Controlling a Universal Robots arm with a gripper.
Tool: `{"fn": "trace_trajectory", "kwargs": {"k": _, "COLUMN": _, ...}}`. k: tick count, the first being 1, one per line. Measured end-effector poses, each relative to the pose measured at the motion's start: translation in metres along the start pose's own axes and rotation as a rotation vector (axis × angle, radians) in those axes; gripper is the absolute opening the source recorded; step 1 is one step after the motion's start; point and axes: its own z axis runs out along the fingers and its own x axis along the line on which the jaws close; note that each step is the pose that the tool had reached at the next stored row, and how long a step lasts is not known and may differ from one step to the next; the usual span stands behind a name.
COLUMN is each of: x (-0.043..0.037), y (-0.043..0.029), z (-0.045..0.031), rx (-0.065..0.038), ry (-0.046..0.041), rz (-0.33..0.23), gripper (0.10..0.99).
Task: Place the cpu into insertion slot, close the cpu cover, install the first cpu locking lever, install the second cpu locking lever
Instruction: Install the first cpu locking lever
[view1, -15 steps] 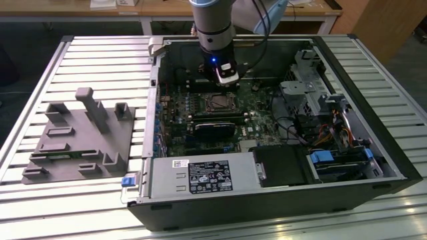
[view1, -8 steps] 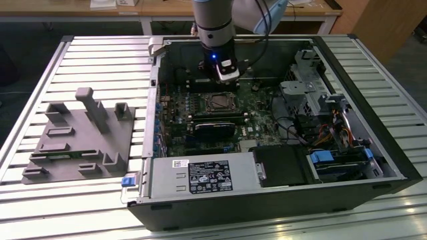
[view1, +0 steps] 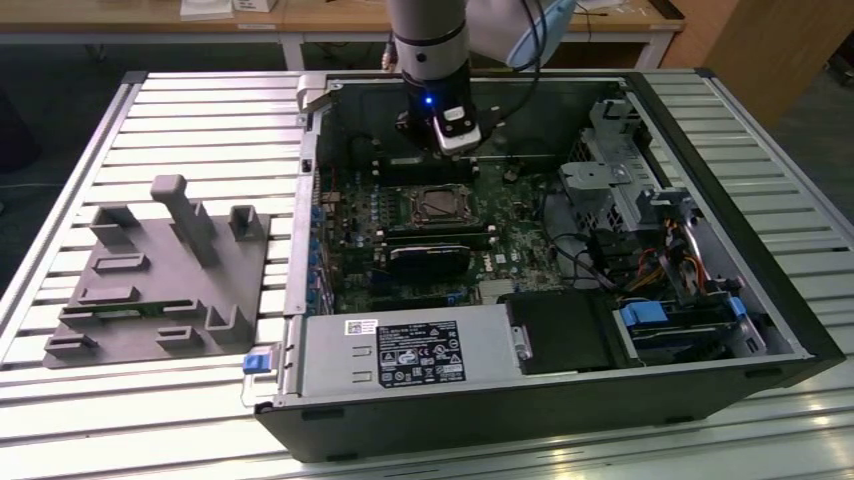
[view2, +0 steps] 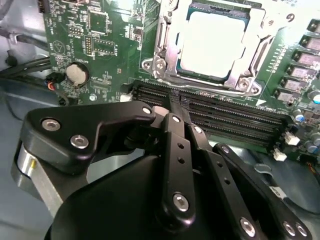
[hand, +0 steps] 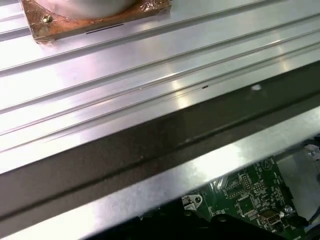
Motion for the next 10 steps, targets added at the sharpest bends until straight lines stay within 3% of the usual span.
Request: {"fn": "trace_trajectory", "kwargs": {"k": 10, "x": -0.0005, "y": 0.0005, "z": -0.0033, "rx": 0.000, "ry": 0.0000, "rz": 0.000, "gripper": 0.106}}
